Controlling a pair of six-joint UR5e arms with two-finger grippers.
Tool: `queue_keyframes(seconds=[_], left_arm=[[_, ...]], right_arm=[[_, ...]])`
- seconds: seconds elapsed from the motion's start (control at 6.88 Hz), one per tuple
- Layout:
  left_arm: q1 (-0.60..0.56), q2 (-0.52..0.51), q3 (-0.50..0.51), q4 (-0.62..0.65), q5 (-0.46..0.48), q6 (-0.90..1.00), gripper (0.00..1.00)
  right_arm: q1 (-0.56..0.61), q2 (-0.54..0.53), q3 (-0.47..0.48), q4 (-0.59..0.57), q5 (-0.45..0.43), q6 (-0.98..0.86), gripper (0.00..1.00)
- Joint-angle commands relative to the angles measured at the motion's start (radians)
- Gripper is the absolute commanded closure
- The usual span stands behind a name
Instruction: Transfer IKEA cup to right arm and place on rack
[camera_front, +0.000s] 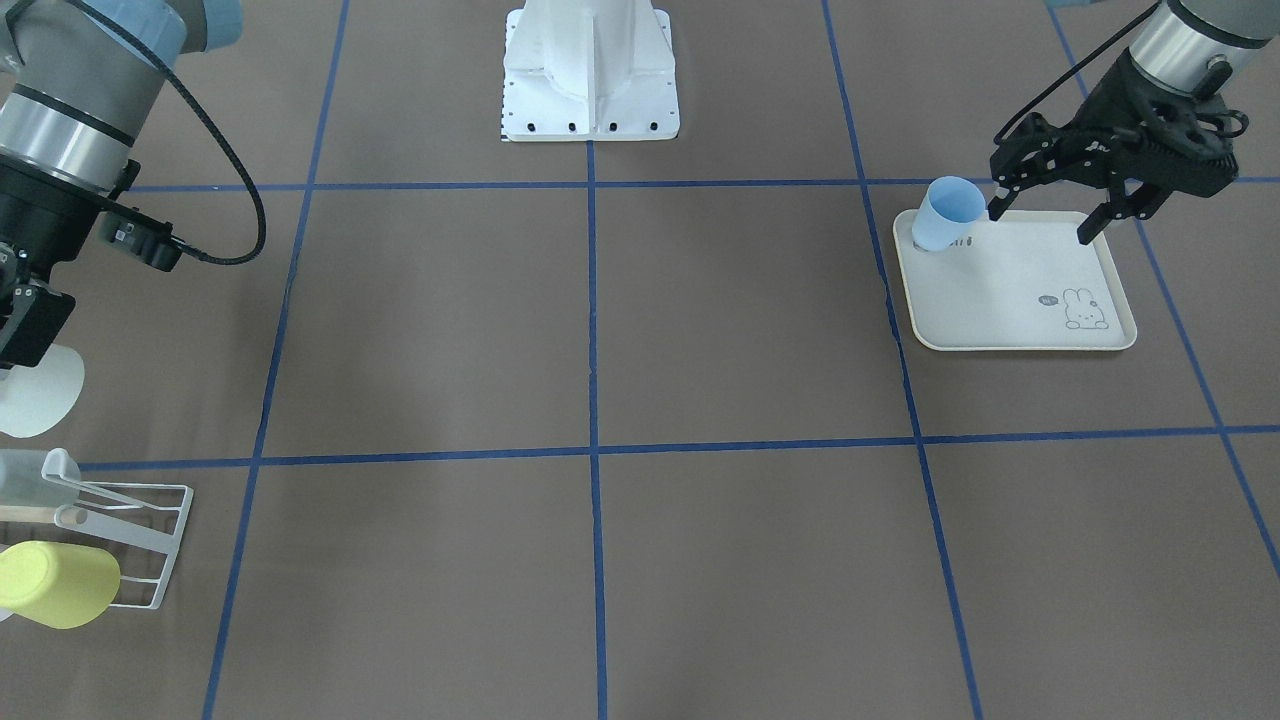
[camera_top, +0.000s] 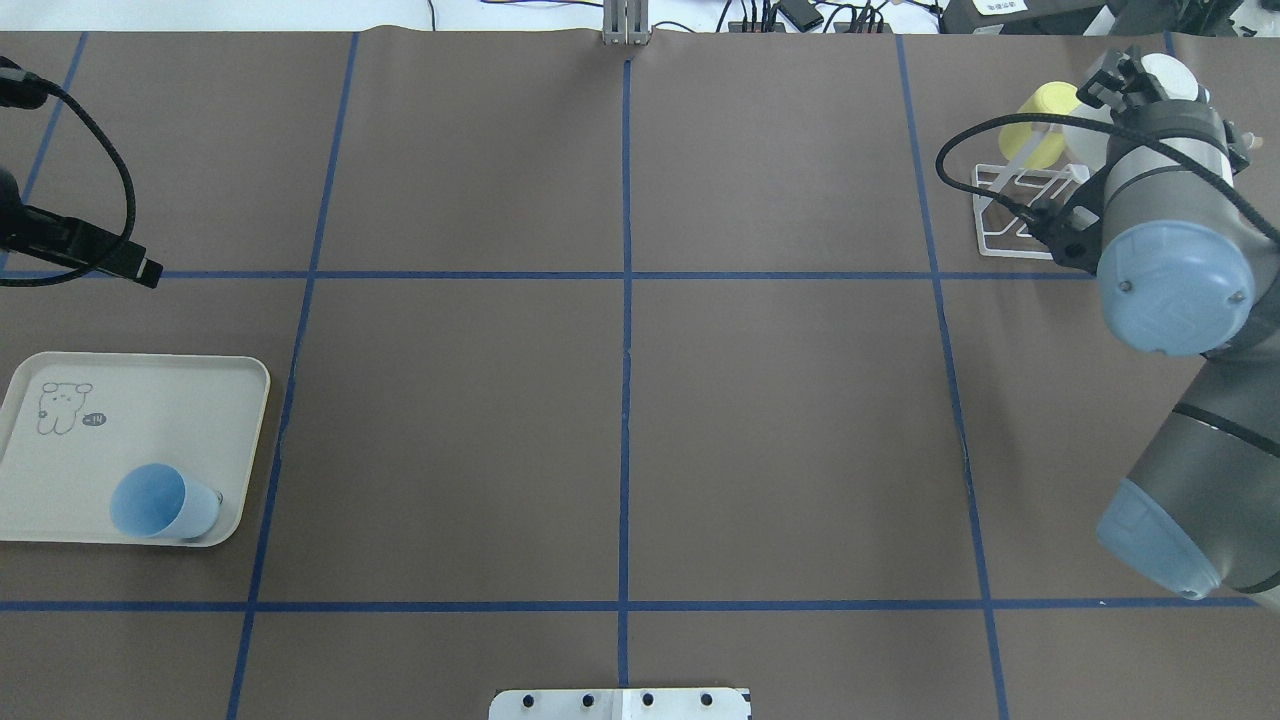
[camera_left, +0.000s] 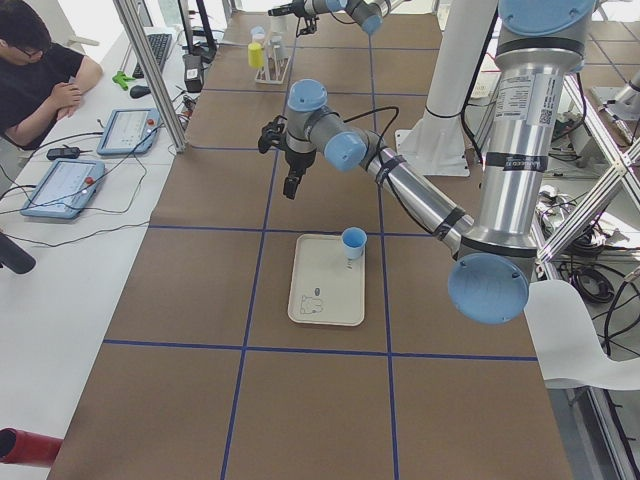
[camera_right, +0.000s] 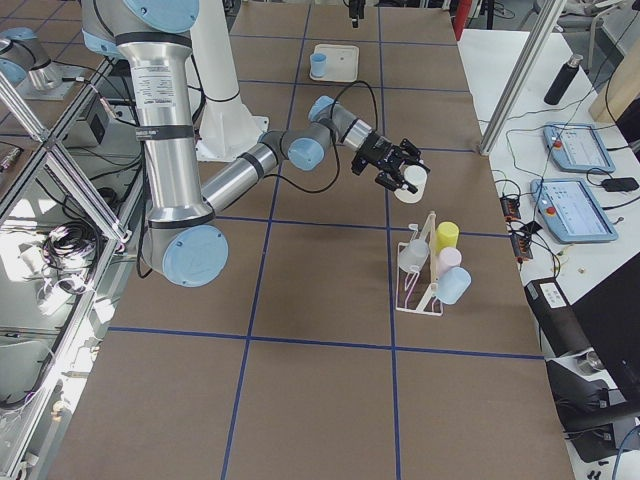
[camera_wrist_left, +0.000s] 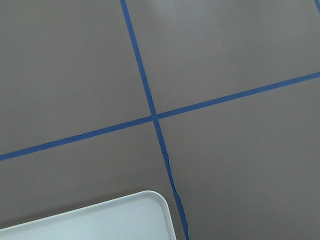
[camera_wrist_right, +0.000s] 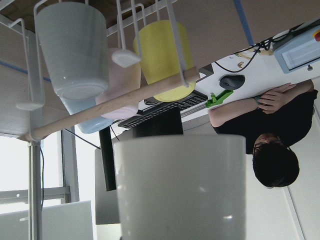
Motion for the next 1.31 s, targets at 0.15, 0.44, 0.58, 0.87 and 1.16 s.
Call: queue_keyframes(seconds=[0.15,0.44,0.58,0.87,1.16], left_arm=[[0.001,0.0,0.004,-0.001,0.0,0.0,0.0],[0.002,0.0,0.007,-0.001,0.0,0.0,0.0],[0.002,0.0,0.007,-0.001,0.0,0.0,0.0],[0.004,0.0,0.007,-0.001,0.001,0.0,0.0],[0.005,-0.002,0.009,-0.001,0.001,0.0,0.0]], right_arm=[[-0.062,-0.034,-0.057,0.002,-0.123,0.079,1.0],[-0.065,-0.034,-0.121,0.079,-0.123,0.073,1.0],[-0.065,-0.026,-0.167,0.132,-0.123,0.066,1.0],[-0.065,-0.029,-0.184,0.143,-0.121,0.063,1.0],[-0.065,-0.023,-0.198,0.143,-0.118,0.061,1.0]])
